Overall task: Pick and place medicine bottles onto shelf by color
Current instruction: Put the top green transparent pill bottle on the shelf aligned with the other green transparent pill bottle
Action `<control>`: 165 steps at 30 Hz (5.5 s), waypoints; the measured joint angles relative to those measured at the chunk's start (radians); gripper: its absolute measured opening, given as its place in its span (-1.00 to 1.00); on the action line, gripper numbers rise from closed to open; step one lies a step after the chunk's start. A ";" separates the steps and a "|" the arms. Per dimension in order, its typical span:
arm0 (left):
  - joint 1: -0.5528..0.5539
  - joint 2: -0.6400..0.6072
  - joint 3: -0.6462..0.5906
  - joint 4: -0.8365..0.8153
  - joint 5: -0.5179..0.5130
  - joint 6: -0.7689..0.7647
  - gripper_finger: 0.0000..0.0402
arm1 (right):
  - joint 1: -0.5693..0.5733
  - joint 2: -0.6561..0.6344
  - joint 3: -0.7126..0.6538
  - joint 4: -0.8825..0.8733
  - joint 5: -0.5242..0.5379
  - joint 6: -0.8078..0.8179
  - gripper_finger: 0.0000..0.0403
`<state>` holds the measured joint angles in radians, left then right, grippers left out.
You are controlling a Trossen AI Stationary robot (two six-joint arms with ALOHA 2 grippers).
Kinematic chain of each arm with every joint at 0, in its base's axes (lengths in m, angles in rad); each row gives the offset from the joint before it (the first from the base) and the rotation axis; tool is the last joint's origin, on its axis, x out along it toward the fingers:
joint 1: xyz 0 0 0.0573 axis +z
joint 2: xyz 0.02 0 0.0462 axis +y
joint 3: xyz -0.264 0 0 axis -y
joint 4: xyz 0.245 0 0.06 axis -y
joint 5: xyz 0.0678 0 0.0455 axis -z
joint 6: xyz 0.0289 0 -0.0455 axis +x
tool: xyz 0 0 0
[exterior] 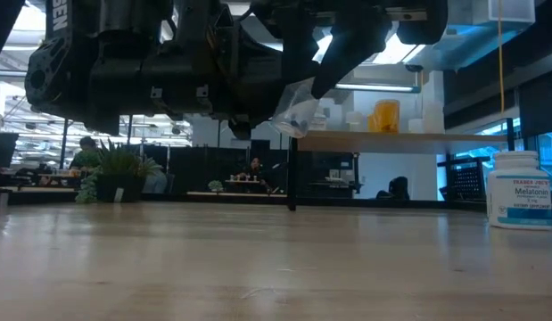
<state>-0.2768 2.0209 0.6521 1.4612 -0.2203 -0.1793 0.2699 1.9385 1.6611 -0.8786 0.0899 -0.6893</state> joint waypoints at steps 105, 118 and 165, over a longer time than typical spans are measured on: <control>0.000 -0.884 0.026 -1.376 -0.119 0.160 -0.10 | -0.552 -0.397 0.011 -0.324 0.198 1.203 -0.19; 0.001 -0.884 0.026 -1.375 -0.119 0.163 -0.10 | -0.631 -0.341 0.011 -0.297 0.260 1.074 -0.19; 0.001 -0.884 0.026 -1.380 -0.103 0.163 -0.10 | -0.641 -0.294 0.010 -0.305 0.337 0.979 -0.19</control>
<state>-0.2753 1.1366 0.6781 0.0809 -0.3238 -0.0162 -0.3714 1.6440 1.6714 -1.1839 0.4267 0.2899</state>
